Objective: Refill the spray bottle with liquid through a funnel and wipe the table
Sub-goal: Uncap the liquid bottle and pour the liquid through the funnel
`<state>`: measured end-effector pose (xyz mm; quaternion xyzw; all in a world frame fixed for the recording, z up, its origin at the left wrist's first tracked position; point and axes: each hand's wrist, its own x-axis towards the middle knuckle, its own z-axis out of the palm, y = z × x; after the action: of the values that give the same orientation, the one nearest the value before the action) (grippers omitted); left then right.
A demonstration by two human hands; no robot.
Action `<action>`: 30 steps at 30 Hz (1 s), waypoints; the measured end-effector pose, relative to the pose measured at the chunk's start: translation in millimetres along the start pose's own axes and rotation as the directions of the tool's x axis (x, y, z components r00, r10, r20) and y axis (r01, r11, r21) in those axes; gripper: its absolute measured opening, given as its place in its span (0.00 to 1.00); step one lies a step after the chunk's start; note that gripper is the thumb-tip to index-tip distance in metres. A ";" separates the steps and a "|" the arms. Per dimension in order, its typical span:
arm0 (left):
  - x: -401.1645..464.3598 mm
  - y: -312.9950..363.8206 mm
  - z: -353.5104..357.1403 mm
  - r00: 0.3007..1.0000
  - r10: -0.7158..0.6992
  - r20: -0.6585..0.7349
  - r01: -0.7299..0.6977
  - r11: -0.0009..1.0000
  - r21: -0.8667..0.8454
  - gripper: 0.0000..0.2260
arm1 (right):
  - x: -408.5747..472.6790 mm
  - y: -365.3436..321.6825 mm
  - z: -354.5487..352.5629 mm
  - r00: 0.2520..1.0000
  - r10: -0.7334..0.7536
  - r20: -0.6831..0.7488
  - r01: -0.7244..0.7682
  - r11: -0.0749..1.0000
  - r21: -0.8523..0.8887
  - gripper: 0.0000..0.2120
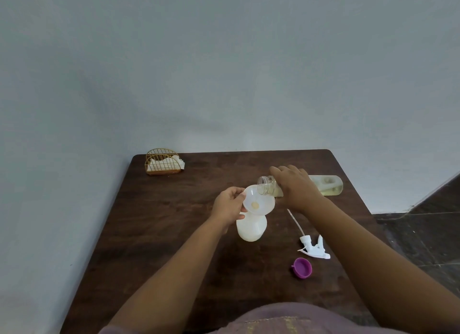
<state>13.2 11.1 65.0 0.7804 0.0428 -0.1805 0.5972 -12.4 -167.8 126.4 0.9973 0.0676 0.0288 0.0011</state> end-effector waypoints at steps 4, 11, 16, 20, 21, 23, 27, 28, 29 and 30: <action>-0.2 -0.6 0.4 1.000 0.012 -0.007 -0.012 1.000 -0.015 0.11 | -1.2 -0.2 -3.1 1.000 0.007 0.007 -0.007 1.000 0.002 0.19; -1.6 -0.3 0.8 1.000 0.015 -0.011 -0.015 1.000 -0.005 0.11 | -3.8 -1.4 -7.5 1.000 0.007 0.007 -0.007 1.000 0.016 0.20; -2.1 -1.1 1.5 1.000 0.012 -0.007 -0.012 1.000 0.004 0.12 | -5.4 -2.0 -7.6 1.000 0.003 0.003 -0.003 1.000 0.005 0.20; -2.8 -1.1 1.5 1.000 0.016 -0.001 -0.016 1.000 -0.008 0.11 | -6.2 -1.5 -7.6 1.000 0.006 0.005 -0.006 1.000 0.001 0.19; -2.7 -0.8 1.5 1.000 0.013 -0.003 -0.013 1.000 -0.012 0.11 | -6.4 -1.5 -7.8 1.000 0.008 0.005 -0.008 1.000 0.004 0.19; -1.9 -0.2 1.6 1.000 0.008 -0.007 -0.008 1.000 -0.018 0.11 | -6.9 -1.3 -7.8 1.000 0.012 0.007 -0.012 1.000 0.010 0.19; -1.1 -0.4 1.3 1.000 0.008 -0.015 -0.009 1.000 -0.018 0.12 | -5.5 -0.8 -7.2 1.000 0.010 0.007 -0.010 1.000 0.008 0.19; -1.1 -0.8 1.1 1.000 0.007 -0.019 -0.008 1.000 -0.017 0.12 | -5.3 -0.9 -6.9 1.000 0.010 0.007 -0.010 1.000 0.011 0.19; -1.1 -1.1 0.9 1.000 0.007 -0.020 -0.007 1.000 -0.017 0.12 | -4.9 -1.2 -6.5 1.000 0.009 0.005 -0.009 1.000 0.011 0.19; -1.0 -1.5 0.4 1.000 0.006 -0.019 -0.006 1.000 -0.018 0.12 | -4.7 -1.3 -5.8 1.000 0.009 0.003 -0.009 1.000 0.013 0.19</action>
<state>11.7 11.3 63.8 0.7768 0.0474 -0.1710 0.6043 -17.6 -167.1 131.9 0.9976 0.0633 0.0271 -0.0056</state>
